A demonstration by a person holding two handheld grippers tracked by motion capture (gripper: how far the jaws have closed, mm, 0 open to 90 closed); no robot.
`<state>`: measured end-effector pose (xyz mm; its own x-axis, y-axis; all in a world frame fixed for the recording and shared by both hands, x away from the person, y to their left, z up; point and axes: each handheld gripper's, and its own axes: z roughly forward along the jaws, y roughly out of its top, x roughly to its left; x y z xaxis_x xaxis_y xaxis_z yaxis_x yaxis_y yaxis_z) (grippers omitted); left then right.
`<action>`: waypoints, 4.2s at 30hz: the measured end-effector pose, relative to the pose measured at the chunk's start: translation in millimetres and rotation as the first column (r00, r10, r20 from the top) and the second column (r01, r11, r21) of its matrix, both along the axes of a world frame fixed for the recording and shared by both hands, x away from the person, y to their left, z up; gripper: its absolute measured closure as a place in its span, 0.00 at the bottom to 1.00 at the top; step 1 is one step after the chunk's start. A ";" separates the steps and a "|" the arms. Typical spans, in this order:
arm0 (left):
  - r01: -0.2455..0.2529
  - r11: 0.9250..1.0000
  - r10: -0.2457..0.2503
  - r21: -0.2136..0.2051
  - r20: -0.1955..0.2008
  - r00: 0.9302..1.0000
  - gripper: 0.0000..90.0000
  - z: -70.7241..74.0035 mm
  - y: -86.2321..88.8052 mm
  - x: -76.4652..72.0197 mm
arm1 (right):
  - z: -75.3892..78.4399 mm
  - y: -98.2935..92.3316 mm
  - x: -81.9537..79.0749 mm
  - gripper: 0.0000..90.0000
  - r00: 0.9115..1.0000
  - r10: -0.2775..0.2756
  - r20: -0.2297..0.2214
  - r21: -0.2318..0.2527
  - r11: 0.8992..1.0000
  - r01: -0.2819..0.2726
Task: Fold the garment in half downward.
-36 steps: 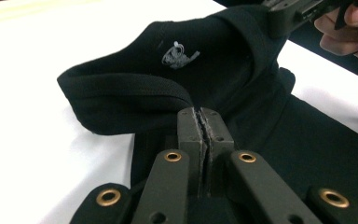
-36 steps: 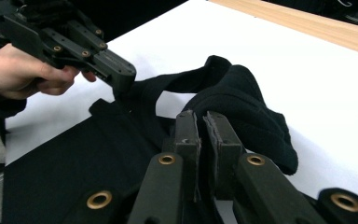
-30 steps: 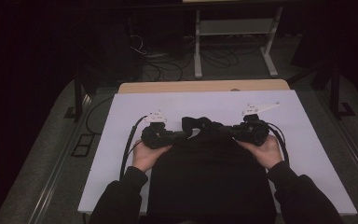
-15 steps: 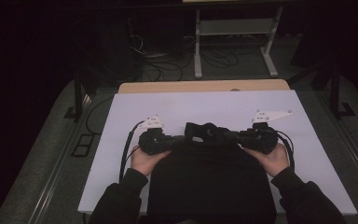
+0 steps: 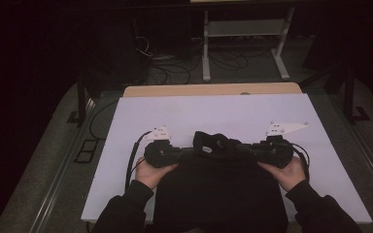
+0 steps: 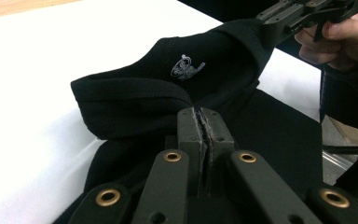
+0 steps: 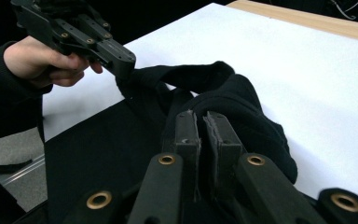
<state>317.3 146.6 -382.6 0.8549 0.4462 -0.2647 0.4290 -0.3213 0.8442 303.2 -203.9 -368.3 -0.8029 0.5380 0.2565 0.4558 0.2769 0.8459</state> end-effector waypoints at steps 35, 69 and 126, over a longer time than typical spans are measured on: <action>0.185 0.959 -0.162 0.217 -0.118 0.980 0.96 -32.4 -13.7 -42.0 | -38.3 6.0 -48.1 0.91 0.976 0.124 -0.180 -0.154 0.976 -0.152; 0.292 0.896 -0.224 0.335 -0.227 0.948 0.96 -48.6 -19.3 -67.9 | -62.3 20.2 -74.8 0.89 0.927 0.197 -0.317 -0.286 0.913 -0.292; 0.145 0.980 -0.133 0.139 -0.095 0.987 0.00 -30.2 11.5 -39.0 | -24.9 -31.4 -49.5 0.00 0.997 -0.052 -0.052 -0.221 0.974 0.040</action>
<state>278.3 158.1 -412.8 0.8884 0.3635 -0.2805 0.4399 -0.4989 0.7467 253.7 -235.3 -393.2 -0.7634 0.6224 0.1728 0.5184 0.4307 0.7387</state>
